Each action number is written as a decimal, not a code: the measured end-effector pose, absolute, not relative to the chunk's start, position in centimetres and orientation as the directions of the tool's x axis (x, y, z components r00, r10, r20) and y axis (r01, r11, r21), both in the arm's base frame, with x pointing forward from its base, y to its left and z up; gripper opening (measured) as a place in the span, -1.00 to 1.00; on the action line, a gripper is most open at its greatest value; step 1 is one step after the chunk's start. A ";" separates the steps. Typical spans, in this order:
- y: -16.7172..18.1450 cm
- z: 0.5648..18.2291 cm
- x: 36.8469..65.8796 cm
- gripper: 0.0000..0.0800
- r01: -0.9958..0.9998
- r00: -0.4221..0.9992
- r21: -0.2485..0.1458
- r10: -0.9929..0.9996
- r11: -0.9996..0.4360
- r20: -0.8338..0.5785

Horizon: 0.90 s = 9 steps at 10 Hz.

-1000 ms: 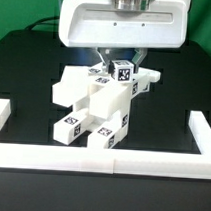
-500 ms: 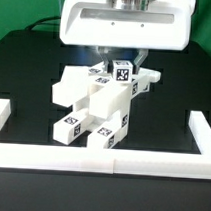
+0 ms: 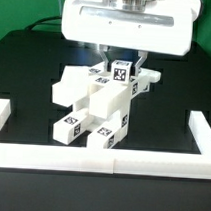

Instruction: Assemble chair

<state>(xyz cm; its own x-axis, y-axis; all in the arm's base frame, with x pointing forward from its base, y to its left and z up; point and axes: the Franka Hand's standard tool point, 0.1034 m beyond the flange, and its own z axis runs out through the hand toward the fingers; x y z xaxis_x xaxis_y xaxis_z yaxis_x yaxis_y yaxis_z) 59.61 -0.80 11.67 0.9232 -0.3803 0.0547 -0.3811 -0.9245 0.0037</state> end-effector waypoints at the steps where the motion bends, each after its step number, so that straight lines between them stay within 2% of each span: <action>1: -0.8 11.7 59.6 -0.29 -0.438 0.898 -0.001 -0.438 -0.899 0.054; 4: -0.6 11.7 59.6 -0.29 -0.586 0.809 -0.013 -0.586 -0.810 0.052; 9: -0.1 11.6 59.6 -0.29 -0.835 0.548 -0.047 -0.836 -0.549 0.026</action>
Offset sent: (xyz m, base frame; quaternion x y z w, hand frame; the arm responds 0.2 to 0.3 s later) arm 0.0000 0.0000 0.0000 0.0000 0.0000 0.1938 0.9810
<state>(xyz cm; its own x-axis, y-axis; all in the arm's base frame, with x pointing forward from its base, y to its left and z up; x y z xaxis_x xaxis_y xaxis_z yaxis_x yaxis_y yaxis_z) 59.63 -0.09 11.64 0.5480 -0.8361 0.0258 -0.8348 -0.5486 -0.0465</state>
